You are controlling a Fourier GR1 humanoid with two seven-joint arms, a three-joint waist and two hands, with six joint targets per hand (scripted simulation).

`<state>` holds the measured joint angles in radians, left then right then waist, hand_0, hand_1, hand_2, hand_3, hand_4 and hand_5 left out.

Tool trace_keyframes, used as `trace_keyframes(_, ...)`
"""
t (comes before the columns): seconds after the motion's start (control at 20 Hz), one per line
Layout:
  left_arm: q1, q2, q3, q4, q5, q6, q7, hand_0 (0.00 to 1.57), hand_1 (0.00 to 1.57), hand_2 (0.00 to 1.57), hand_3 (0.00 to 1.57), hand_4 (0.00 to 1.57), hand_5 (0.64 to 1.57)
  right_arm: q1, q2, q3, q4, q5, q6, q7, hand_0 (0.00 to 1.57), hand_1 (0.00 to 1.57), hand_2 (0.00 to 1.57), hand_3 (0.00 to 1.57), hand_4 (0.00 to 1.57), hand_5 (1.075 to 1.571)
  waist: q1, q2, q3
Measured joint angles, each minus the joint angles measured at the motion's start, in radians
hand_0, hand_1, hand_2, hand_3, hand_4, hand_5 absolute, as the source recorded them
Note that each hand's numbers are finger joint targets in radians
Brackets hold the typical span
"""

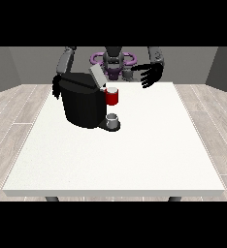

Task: Insert the coffee pod into the coffee machine and close the lid

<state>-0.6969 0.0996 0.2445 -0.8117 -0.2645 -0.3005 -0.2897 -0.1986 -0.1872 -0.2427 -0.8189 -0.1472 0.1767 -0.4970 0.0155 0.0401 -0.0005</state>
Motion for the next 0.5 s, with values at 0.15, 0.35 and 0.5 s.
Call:
trace_keyframes(0.15, 0.128, -0.015, 0.003, -0.004, 0.028, -0.037, -0.053, 0.00, 0.00, 0.00, 0.00, 0.24, 1.571, 0.064, 0.011, 0.019, -0.014, 0.013, 0.007, -0.011, 0.00, 0.00, 0.00, 0.00, 0.00, 1.571, 0.017, -0.078, 0.0000)
trace_keyframes(0.35, 0.279, -0.011, 0.012, 0.007, 0.045, -0.056, -0.090, 0.00, 0.00, 0.00, 0.00, 0.26, 1.571, 0.136, 0.072, 0.103, -0.101, 0.063, -0.019, 0.020, 0.00, 0.00, 0.00, 0.00, 0.00, 1.571, -0.002, -0.195, -0.0009)
trace_keyframes(0.5, 0.378, 0.002, 0.029, 0.020, 0.061, -0.070, -0.125, 0.00, 0.00, 0.00, 0.00, 0.33, 1.571, 0.164, 0.107, 0.179, -0.192, 0.110, -0.034, 0.063, 0.00, 0.00, 0.00, 0.00, 0.01, 1.571, -0.031, -0.256, -0.0011)
